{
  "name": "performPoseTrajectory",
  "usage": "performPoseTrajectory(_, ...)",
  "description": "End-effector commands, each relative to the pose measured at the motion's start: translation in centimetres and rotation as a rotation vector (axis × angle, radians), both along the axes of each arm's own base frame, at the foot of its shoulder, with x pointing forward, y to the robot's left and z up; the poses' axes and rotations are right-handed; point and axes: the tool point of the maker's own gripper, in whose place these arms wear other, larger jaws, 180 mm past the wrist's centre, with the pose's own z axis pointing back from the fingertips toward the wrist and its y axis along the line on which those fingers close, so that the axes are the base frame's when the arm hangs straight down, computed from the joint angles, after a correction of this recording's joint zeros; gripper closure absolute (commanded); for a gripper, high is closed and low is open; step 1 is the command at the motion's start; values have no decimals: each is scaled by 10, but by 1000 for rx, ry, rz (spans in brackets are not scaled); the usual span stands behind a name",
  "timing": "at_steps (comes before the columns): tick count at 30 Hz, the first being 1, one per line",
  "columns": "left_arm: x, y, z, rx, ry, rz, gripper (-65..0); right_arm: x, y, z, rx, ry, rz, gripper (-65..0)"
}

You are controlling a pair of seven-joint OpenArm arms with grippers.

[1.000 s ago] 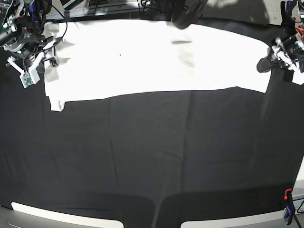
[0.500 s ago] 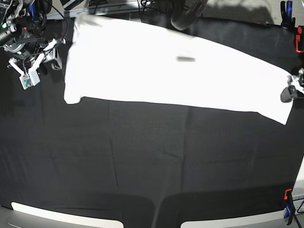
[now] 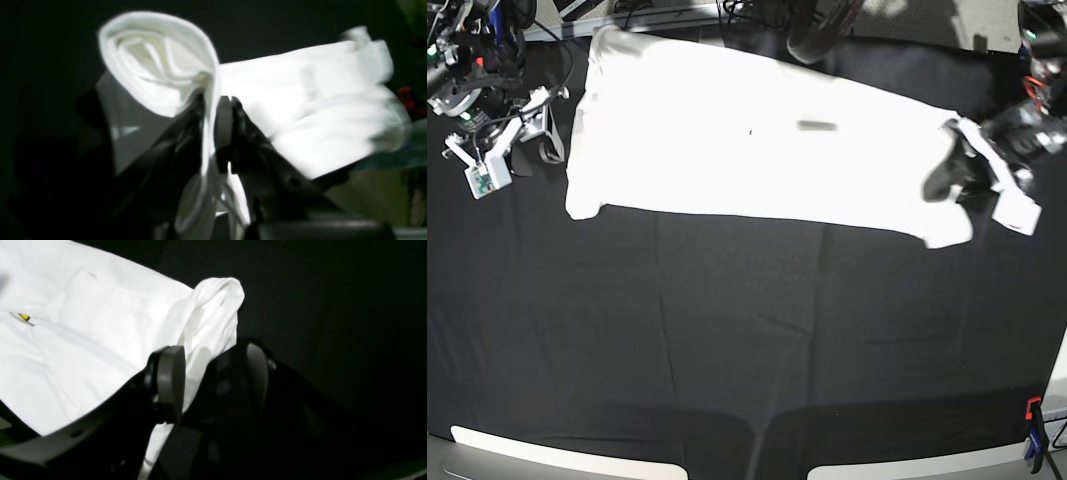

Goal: Layout the t-shirt on the table in an organized manner, then fold the t-shirt properly
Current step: 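Grasp the folded shirt's end with the left gripper and pull it inward, then fold the shirt's other end inward with the right gripper over the middle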

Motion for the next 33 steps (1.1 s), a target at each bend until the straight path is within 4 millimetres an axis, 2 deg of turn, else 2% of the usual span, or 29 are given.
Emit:
performPoseTrajectory(1,2,-10,8,-25,-30,-8,0,6,-1,11,-6,-41,-2,-291)
performPoseTrajectory(7,-17,-83,-32,31,56,-160,0,8,-4,12,4,-46,-35,-291)
performPoseTrajectory(12,-21,-117,-26,-5,7,-227,0,4,-5,8,4,-22,-42,-291)
performPoseTrajectory(15,-28,-134,-20,-60,4,-270,-185,1,-5,5,29,-22,-76,-291)
performPoseTrajectory(16,-31,-139,-18,-72,5,-285,-209,-1,-7,2,40,-19,-99,-291)
performPoseTrajectory(20,-40,-157,-17,-90,10,-341,-211,-14,-18,-10,151,-6,-215,-291)
performPoseTrajectory(24,-45,-165,-15,-103,9,-367,-211,-25,-17,-21,335,-18,-278,-291)
performPoseTrajectory(28,-43,-165,-13,-110,-2,-362,-211,-35,-5,-46,494,51,-294,-291)
performPoseTrajectory(33,-40,-165,-11,-108,-12,-363,-211,-36,1,-83,623,120,-351,-291)
